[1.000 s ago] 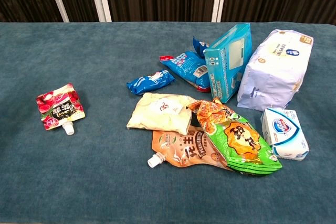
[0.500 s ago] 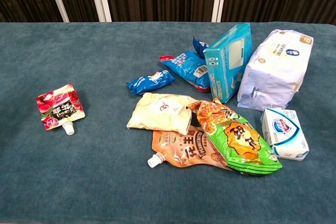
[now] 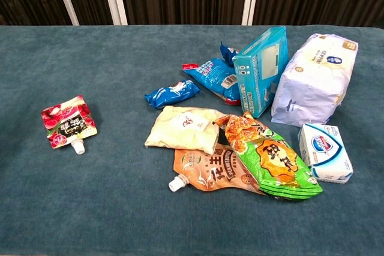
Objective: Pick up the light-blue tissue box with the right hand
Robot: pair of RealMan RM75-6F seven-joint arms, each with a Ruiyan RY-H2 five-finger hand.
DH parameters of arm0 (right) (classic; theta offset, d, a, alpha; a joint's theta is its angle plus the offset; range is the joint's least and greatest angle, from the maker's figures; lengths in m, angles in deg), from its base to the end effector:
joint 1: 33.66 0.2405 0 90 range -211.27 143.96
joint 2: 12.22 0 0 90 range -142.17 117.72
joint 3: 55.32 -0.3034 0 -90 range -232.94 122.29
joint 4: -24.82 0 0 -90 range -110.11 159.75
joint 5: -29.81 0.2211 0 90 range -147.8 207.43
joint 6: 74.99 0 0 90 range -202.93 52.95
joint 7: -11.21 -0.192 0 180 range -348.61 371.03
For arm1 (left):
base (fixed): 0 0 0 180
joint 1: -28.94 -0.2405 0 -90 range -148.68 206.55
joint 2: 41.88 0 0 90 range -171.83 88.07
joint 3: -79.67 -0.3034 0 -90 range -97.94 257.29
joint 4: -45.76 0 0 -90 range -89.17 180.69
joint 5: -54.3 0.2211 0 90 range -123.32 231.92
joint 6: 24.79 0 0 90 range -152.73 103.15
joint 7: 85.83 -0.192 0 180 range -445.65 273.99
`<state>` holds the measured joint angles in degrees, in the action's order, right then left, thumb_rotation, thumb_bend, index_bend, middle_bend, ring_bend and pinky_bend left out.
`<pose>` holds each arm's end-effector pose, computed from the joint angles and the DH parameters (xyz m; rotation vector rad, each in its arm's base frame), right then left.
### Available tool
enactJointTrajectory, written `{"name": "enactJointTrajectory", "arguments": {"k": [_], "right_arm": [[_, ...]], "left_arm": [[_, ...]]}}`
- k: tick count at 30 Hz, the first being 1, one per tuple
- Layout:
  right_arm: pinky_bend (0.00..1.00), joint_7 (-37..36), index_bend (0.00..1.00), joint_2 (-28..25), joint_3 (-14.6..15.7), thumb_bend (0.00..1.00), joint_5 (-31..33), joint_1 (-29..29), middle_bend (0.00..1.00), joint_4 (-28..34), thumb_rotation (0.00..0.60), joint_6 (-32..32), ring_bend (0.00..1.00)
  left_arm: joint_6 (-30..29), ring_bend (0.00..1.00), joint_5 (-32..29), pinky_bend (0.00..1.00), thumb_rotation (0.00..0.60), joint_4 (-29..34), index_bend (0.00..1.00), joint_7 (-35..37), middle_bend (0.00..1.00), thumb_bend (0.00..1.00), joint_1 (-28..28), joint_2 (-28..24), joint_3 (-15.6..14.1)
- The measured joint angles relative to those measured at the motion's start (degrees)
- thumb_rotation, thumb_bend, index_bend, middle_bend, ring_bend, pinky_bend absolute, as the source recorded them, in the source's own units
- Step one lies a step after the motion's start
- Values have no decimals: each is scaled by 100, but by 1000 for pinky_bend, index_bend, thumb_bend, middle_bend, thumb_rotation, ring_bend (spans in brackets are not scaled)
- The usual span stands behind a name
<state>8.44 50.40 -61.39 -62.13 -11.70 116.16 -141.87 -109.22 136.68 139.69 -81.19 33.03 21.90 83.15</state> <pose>-0.2796 -0.3357 0.1291 1.7922 -0.8225 0.9666 -0.3658 0.2304 0.1730 -1.2859 -1.0140 -0.9464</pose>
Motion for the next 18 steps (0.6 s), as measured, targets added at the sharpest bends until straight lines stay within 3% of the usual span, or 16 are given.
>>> {"name": "enactJointTrajectory", "arguments": {"k": [9,18], "right_arm": [[199,487,34,32,-545,151,680,866,78,394,600,911,176],[199,1247,91,329,-745,152,1116,1784,79,227,600,1887,172]], "left_arm": [[56,112,-31,76,600,26,118,34,13,449,11,-25,1],[155,122,-70,77,600,49,118,53,19,450,37,-42,-9]]}}
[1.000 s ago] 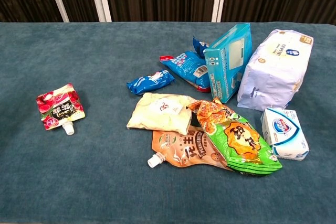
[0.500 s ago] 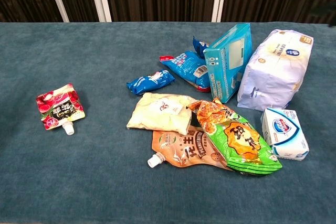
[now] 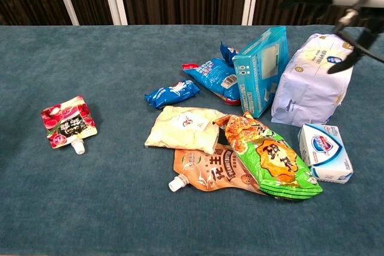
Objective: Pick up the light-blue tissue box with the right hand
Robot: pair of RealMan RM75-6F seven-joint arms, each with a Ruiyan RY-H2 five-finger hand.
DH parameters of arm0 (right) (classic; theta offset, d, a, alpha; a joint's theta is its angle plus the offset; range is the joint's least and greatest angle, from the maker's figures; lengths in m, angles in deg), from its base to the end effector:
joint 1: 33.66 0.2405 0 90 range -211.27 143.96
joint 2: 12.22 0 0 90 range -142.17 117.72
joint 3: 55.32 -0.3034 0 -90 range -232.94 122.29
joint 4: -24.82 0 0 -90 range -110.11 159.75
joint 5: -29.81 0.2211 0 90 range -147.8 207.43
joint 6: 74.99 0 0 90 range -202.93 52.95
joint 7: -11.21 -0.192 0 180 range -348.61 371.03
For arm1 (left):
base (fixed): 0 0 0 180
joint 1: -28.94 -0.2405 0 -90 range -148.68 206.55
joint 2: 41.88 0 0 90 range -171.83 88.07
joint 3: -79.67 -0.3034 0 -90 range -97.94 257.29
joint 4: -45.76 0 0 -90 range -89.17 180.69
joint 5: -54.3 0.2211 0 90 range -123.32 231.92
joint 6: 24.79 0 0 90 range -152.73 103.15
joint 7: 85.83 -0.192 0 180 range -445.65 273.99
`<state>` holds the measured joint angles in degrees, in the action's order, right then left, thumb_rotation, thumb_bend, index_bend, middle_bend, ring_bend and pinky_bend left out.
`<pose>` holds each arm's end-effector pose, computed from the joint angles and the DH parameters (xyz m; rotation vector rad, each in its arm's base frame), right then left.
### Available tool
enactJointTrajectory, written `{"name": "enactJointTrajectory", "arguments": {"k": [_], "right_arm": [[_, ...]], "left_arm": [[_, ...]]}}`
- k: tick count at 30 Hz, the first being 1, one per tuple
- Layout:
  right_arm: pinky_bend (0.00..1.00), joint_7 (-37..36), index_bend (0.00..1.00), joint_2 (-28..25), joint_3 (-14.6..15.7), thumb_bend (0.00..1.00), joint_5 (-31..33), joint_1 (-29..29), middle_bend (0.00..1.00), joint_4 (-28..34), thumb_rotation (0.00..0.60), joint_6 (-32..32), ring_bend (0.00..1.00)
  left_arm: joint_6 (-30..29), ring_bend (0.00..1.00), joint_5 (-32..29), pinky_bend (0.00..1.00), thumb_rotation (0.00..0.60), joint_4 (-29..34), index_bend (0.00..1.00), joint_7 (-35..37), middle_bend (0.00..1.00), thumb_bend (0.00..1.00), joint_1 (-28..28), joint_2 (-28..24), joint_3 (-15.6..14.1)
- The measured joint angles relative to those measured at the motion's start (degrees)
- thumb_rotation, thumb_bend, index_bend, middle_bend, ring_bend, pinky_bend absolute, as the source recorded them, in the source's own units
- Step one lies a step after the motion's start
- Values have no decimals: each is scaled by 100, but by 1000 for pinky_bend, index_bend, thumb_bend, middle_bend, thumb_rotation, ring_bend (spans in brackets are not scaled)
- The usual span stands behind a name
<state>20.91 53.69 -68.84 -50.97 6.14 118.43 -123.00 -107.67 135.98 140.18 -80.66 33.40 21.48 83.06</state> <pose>-0.1698 -0.4263 0.0838 2.0061 -0.6816 0.9060 -0.3672 0.2320 0.1706 -1.2898 -1.0452 -0.9358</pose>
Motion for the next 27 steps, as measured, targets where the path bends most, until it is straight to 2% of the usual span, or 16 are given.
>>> {"name": "enactJointTrajectory", "arguments": {"k": [6,12,17,20,27], "right_arm": [[199,653,91,648,-187,173,406,614,80,-544,600,287,172],[199,1137,121,901,-281,211,964,1097,95,-916,600,706,173],[199,1455,215,940,-184,283,1185,1332,164,-1033,600,933,176],[199,1623,296,970,-74,313,1243,1472,239,-1104,600,1092,177],[199,2108,342,1135,243,371,1424,1765,279,-1273,600,1298,179]], "left_arm": [[5,121,-17,76,600,-19,118,28,22,450,-5,-5,-1],[22,122,-57,76,600,-48,119,88,28,450,-10,-22,12],[66,122,-93,76,600,-65,118,88,39,450,6,-18,24],[105,122,-121,76,600,-60,118,75,42,450,20,-21,28],[88,122,-150,76,600,-54,118,70,50,450,13,-13,43]]}}
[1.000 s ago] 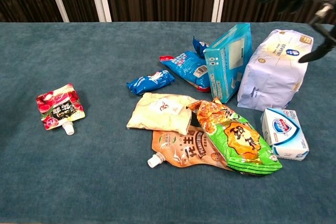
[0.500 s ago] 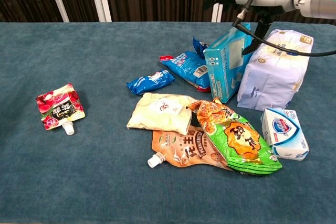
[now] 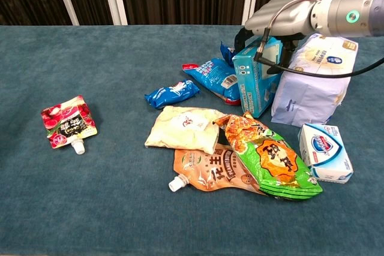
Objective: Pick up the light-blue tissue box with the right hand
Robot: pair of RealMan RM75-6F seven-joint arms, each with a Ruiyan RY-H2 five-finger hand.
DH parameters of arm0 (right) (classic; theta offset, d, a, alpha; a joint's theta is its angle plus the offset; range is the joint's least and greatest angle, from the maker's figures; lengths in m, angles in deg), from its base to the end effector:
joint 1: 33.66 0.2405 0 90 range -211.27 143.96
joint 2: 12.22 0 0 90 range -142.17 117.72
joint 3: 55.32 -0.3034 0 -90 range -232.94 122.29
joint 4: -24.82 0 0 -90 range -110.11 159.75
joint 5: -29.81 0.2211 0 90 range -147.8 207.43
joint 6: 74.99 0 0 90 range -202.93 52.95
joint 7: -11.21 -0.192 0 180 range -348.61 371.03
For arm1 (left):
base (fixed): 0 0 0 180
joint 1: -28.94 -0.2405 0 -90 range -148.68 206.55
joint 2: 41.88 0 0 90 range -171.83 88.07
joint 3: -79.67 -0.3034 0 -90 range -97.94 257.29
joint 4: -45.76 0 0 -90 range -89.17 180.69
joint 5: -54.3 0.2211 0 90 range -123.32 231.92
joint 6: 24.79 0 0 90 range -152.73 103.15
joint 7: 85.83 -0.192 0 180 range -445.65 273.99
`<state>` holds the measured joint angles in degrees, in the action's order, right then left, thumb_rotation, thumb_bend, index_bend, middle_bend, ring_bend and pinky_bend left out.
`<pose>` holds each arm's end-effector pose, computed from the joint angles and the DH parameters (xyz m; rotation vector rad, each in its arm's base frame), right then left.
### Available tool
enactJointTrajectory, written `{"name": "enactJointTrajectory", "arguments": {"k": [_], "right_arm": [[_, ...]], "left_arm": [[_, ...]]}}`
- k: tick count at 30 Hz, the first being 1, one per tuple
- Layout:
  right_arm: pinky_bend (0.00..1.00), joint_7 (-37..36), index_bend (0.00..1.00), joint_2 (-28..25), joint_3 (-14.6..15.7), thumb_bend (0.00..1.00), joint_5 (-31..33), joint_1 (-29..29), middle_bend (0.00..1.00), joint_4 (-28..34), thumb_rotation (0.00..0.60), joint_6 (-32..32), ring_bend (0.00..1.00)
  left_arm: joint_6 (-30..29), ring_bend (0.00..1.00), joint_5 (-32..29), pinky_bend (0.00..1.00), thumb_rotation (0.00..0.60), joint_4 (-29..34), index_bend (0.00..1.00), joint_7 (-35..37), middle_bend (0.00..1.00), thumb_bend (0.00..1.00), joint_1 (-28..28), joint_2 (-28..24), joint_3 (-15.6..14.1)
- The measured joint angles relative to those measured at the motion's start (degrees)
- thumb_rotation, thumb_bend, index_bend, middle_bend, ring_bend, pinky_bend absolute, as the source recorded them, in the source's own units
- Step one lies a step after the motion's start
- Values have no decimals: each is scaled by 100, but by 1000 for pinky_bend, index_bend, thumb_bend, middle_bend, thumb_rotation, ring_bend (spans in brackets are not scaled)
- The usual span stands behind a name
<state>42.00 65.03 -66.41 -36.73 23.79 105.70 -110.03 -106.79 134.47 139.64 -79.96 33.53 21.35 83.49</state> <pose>-0.1107 -0.4890 -0.0016 2.2008 -0.3797 0.6054 -0.3738 0.2342 0.1731 -1.2686 -1.0600 -0.9224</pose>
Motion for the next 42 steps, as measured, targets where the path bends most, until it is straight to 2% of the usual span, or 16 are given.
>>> {"name": "enactJointTrajectory", "arguments": {"k": [4,7,9,12,20,26,35,42], "right_arm": [[199,146,433,121,73,424,58,105,400,-84,600,-45,220],[199,237,565,180,113,470,95,164,492,-124,600,-95,289],[199,293,638,222,136,483,87,177,528,-143,600,-192,329],[199,347,683,294,156,497,77,176,545,-163,600,-389,353],[199,320,696,313,180,497,160,142,553,-88,600,-636,365],[199,-12,696,89,28,486,253,75,548,230,600,-800,365],[199,-1154,696,-545,-402,483,78,-291,533,1074,600,-1446,364],[199,-2475,696,-1159,-645,482,-271,-804,525,1799,600,-1948,364]], "left_arm": [[-2,122,-52,77,600,18,116,-10,55,450,-8,7,16],[23,122,-82,77,600,38,116,-8,58,450,-9,0,19],[34,123,-83,76,600,48,116,-12,59,450,-11,-5,11],[41,122,-81,77,600,63,116,-15,59,450,-14,-12,4],[71,123,-105,77,600,88,116,1,57,450,-14,-28,3],[87,122,-110,77,600,85,116,-1,56,450,-12,-25,-2],[73,122,-110,77,600,111,116,-44,56,450,-13,-25,4],[77,122,-109,76,600,127,116,-96,56,449,-14,-15,-6]]}}
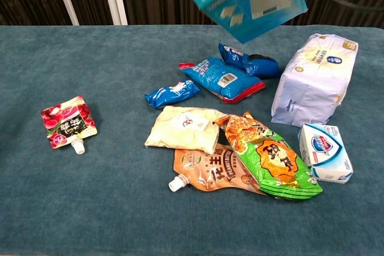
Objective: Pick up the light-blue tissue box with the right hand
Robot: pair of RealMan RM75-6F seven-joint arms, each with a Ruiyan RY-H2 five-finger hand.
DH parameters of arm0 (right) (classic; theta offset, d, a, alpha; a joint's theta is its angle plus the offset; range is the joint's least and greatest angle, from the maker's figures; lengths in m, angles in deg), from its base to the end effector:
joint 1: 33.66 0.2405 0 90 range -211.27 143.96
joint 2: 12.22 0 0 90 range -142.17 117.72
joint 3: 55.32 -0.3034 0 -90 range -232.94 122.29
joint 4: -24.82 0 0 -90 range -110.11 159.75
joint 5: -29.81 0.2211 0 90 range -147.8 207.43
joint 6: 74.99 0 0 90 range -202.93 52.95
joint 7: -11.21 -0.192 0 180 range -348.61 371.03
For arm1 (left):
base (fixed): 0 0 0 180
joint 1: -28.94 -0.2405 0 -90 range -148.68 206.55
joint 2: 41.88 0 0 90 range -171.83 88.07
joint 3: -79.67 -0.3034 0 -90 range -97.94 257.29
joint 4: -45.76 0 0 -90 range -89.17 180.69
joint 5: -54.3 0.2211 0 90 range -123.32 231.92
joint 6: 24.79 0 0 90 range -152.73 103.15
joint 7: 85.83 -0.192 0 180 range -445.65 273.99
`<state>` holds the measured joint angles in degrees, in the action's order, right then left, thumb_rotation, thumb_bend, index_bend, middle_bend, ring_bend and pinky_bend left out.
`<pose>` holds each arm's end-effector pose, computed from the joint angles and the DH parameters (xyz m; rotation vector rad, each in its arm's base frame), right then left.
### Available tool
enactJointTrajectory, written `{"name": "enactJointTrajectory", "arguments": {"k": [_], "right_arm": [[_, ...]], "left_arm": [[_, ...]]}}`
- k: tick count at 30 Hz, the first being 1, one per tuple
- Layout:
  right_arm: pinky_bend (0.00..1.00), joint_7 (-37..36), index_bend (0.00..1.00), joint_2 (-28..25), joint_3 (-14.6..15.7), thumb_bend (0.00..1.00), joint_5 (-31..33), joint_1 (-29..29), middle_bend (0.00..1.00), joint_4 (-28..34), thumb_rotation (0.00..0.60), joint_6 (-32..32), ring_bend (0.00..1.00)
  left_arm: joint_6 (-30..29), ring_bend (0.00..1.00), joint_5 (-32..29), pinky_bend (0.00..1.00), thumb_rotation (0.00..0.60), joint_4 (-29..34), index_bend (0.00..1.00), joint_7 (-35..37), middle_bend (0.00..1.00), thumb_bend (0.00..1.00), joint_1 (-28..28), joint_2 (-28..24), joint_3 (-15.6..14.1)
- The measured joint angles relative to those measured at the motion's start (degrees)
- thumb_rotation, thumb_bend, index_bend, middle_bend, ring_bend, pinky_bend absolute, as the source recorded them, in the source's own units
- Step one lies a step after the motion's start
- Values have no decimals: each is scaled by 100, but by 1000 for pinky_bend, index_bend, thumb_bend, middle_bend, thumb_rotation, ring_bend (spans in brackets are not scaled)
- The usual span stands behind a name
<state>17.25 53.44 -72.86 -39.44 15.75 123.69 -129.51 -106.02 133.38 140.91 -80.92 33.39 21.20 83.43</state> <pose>-0.0733 -0.4559 0.1143 1.8671 -0.7703 1.2390 -0.3741 0.2322 0.1701 -1.2599 -1.0836 -0.9040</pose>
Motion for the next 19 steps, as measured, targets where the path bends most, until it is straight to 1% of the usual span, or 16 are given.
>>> {"name": "enactJointTrajectory", "arguments": {"k": [5,9,15,19], "right_arm": [[199,-910,696,-366,-85,481,-347,-375,524,375,600,-354,364],[199,-1773,696,-634,-176,480,-553,-669,523,640,600,-644,365],[199,-2944,696,-1024,-379,481,-657,-1060,523,870,600,-1019,365],[199,-3441,696,-1272,-457,480,-736,-1280,523,964,600,-1158,365]], "left_arm": [[-27,122,12,76,600,25,116,-30,56,450,-9,9,-2],[-50,123,24,76,600,47,116,-46,56,450,-19,13,-7],[-63,122,27,77,600,54,116,-41,56,450,-30,9,-8],[-59,123,28,76,600,58,116,-48,56,450,-29,9,-10]]}}
